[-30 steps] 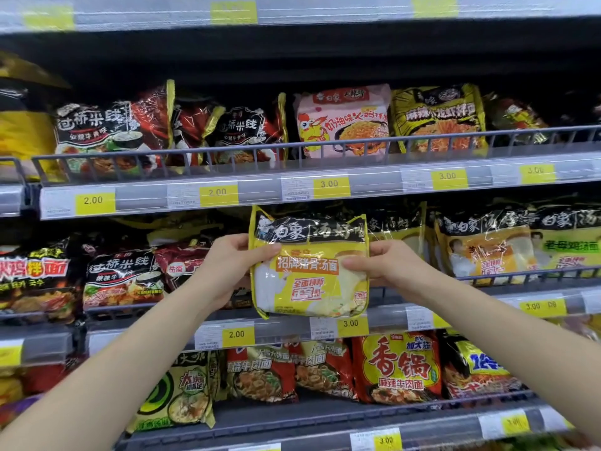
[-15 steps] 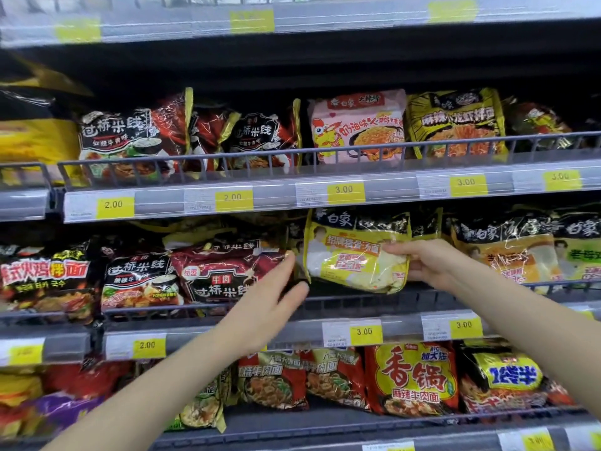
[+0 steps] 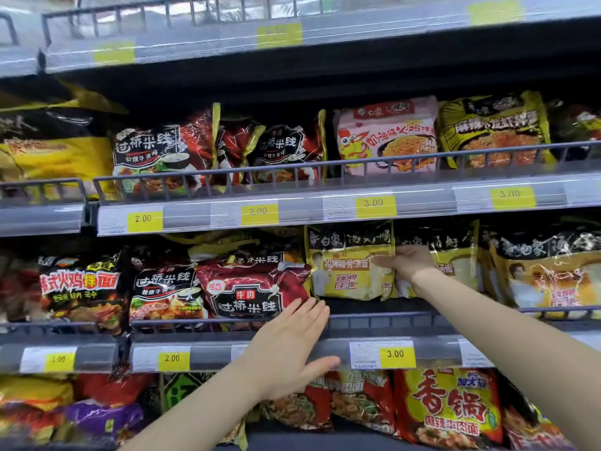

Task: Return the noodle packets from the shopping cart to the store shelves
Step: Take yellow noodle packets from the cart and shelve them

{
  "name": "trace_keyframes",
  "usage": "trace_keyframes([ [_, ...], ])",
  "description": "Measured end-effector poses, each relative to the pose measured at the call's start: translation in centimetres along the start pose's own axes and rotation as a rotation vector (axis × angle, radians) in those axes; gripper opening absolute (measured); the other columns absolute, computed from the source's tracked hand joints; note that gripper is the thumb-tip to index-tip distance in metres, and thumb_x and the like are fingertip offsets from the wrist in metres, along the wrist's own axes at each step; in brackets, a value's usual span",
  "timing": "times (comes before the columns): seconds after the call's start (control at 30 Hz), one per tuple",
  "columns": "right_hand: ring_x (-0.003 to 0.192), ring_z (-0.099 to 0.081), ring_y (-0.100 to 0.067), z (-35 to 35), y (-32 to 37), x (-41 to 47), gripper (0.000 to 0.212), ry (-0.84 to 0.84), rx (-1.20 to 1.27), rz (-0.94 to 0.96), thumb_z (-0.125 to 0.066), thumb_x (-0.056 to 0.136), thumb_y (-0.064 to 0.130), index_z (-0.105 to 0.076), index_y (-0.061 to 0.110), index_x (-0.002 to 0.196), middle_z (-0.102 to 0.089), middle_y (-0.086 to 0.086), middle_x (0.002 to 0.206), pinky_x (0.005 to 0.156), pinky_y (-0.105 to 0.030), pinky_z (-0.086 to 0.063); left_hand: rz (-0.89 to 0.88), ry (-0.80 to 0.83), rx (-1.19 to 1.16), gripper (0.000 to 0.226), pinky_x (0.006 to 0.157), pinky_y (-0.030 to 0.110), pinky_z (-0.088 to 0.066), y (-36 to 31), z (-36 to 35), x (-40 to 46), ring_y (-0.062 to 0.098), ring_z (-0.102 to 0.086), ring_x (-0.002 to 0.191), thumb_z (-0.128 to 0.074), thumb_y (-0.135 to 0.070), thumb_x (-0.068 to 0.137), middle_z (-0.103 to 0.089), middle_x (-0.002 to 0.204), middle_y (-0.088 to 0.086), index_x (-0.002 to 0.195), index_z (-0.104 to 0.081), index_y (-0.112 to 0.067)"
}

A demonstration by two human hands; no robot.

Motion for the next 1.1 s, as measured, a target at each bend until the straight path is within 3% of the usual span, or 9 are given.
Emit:
trace_keyframes([
  [0.07, 0.055, -0.065, -0.017, -0.3, -0.2, 0.1, 0.066, -0.025, -0.014, 0.004, -0.081, 0.073, 0.018, -0.053, -0.004, 0.128, -0.061, -0.022, 0.124, 0.059, -0.020, -0.047, 0.004, 0.007, -0.015, 0.085, 0.114, 0.025, 0.015, 0.0, 0.0, 0.0, 0.010, 0.008, 0.146, -0.005, -0.067, 0.084, 0.004, 0.159, -0.001, 0.151, 0.001, -0.015],
  [0.13, 0.057, -0.066, -0.003, -0.7, -0.6, 0.5, 0.064, -0.018, -0.018, 0.020, -0.080, 0.074, 0.017, -0.053, -0.005, 0.128, -0.060, -0.021, 0.127, 0.076, -0.029, -0.047, 0.005, 0.008, -0.026, 0.085, 0.114, 0.025, 0.015, 0.0, -0.1, 0.0, 0.010, 0.009, 0.146, -0.003, -0.067, 0.084, 0.003, 0.160, -0.001, 0.151, 0.001, -0.016],
  [0.23, 0.084, -0.067, -0.023, -1.0, -1.1, 1.4, 0.066, -0.023, -0.076, 0.019, -0.080, 0.074, 0.021, -0.053, -0.006, 0.128, -0.067, -0.019, 0.108, 0.095, -0.032, -0.044, 0.000, 0.017, -0.036, 0.085, 0.114, 0.026, 0.015, 0.1, -0.1, 0.0, 0.010, 0.009, 0.146, -0.003, -0.065, 0.083, 0.003, 0.160, -0.001, 0.151, 0.001, -0.015],
  [0.33, 0.106, -0.062, -0.030, -1.1, -0.1, 1.6, 0.051, -0.071, -0.243, 0.091, -0.076, 0.079, 0.020, -0.061, -0.007, 0.120, -0.064, -0.020, 0.121, 0.087, -0.028, -0.044, -0.006, 0.021, -0.042, 0.085, 0.114, 0.026, 0.015, 0.1, 0.0, 0.1, 0.011, 0.008, 0.146, -0.004, -0.065, 0.083, 0.002, 0.160, -0.001, 0.151, 0.000, -0.015],
  [0.53, 0.064, -0.056, -0.021, -2.0, 2.1, 1.4, 0.037, -0.180, -0.899, 0.237, -0.062, 0.088, 0.040, -0.065, 0.004, 0.082, -0.057, -0.005, 0.068, 0.057, -0.024, -0.040, -0.016, 0.023, -0.030, 0.081, 0.114, 0.026, 0.015, 0.0, 0.0, 0.0, 0.011, 0.008, 0.146, -0.008, -0.063, 0.087, 0.001, 0.160, -0.001, 0.151, -0.001, -0.014],
  [0.6, 0.076, -0.059, -0.022, -2.3, 3.3, 0.6, 0.035, -0.259, -1.182, 0.328, -0.059, 0.089, 0.044, -0.060, 0.009, 0.097, -0.060, -0.006, 0.082, 0.062, -0.026, -0.043, -0.020, 0.026, -0.048, 0.077, 0.113, 0.024, 0.016, 0.1, 0.0, 0.0, 0.010, 0.008, 0.145, -0.015, -0.061, 0.091, 0.002, 0.159, -0.001, 0.151, 0.000, -0.014],
  [0.7, 0.117, -0.049, -0.027, -3.0, 3.6, -0.1, 0.055, -0.239, -1.433, 0.420, -0.060, 0.087, 0.029, -0.041, 0.008, 0.134, -0.051, -0.012, 0.129, 0.093, -0.034, -0.042, -0.030, 0.040, -0.073, 0.076, 0.113, 0.023, 0.016, 0.1, -0.1, 0.1, 0.009, 0.009, 0.145, -0.019, -0.060, 0.093, 0.002, 0.159, -0.002, 0.151, 0.000, -0.015],
  [0.87, 0.142, -0.022, -0.027, -3.2, 1.9, -2.3, 0.058, 0.095, -1.412, 0.474, -0.047, 0.094, 0.028, -0.026, 0.014, 0.147, -0.028, -0.008, 0.154, 0.117, -0.039, -0.018, -0.018, 0.060, -0.133, 0.074, 0.113, 0.023, 0.015, -0.1, 0.3, 0.1, 0.008, 0.009, 0.145, -0.021, -0.059, 0.095, 0.003, 0.159, -0.003, 0.151, 0.001, -0.016],
  [1.1, 0.108, -0.060, -0.025, -2.2, 5.6, -9.5, 0.035, 0.258, -1.293, 0.571, -0.039, 0.098, 0.036, -0.056, 0.017, 0.122, -0.065, -0.005, 0.120, 0.096, -0.036, -0.042, -0.027, 0.130, -0.217, 0.064, 0.110, 0.017, 0.010, -0.4, 4.3, -0.5, 0.009, -0.002, 0.146, -0.028, -0.049, 0.098, -0.007, 0.159, -0.002, 0.151, -0.012, -0.017],
])
Point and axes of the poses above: each hand's wrist, its own x-axis towards the middle knuckle, its own z-axis out of the back of the hand, y = z × x, the point moved 8 cm from there along x, towards the middle knuckle
